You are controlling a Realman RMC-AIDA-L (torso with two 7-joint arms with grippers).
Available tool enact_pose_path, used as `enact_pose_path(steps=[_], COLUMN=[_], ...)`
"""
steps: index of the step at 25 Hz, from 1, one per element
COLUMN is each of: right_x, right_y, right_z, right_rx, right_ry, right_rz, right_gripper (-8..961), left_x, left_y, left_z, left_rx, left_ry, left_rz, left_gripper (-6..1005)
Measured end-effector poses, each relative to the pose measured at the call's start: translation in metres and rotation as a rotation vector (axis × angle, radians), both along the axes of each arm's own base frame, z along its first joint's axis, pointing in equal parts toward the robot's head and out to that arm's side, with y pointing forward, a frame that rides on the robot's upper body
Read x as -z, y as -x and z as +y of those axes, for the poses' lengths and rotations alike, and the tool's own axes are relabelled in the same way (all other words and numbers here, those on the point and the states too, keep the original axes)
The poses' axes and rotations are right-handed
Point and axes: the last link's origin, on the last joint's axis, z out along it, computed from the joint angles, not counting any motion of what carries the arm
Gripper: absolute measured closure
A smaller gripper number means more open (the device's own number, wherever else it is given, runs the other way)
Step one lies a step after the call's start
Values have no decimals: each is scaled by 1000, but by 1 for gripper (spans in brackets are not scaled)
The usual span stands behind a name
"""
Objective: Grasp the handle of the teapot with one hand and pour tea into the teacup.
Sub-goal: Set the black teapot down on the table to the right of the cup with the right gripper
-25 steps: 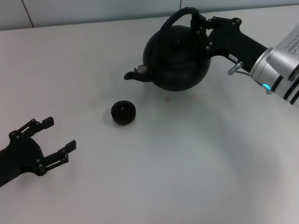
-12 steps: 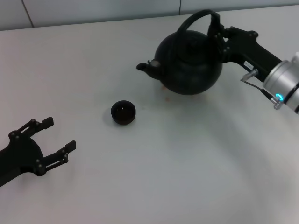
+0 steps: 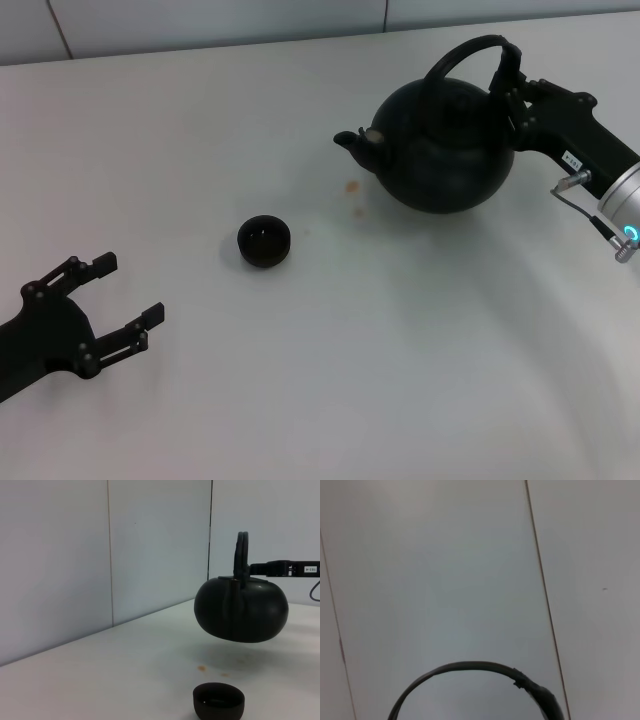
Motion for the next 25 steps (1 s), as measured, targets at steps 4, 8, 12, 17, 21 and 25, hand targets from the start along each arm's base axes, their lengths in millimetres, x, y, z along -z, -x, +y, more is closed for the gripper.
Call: enact_pose_path(steps=[4,8,12,17,21,25], right_x=[0,2,4,7,8,8], right_y=[-1,-2,-3,-5,-5,-5], right_z=[-1,-2,-1,0,0,0], right_rx=[3,6,13,20,20,18], right_ry=[2,10,19,37,44,44], right_rz=[1,-4,-21,-52,-73,-73], right_gripper=[862,862,862,862,863,862], left_x=[0,0,1,1,1,1], left_y=[0,0,0,0,0,-1], left_z=[0,0,0,0,0,-1], left_rx=[0,0,1,1,1,1], left_ry=[1,1,2,2,2,3], left_rz=[0,0,-1,-3,-3,-3], left_gripper=[147,147,147,147,147,147])
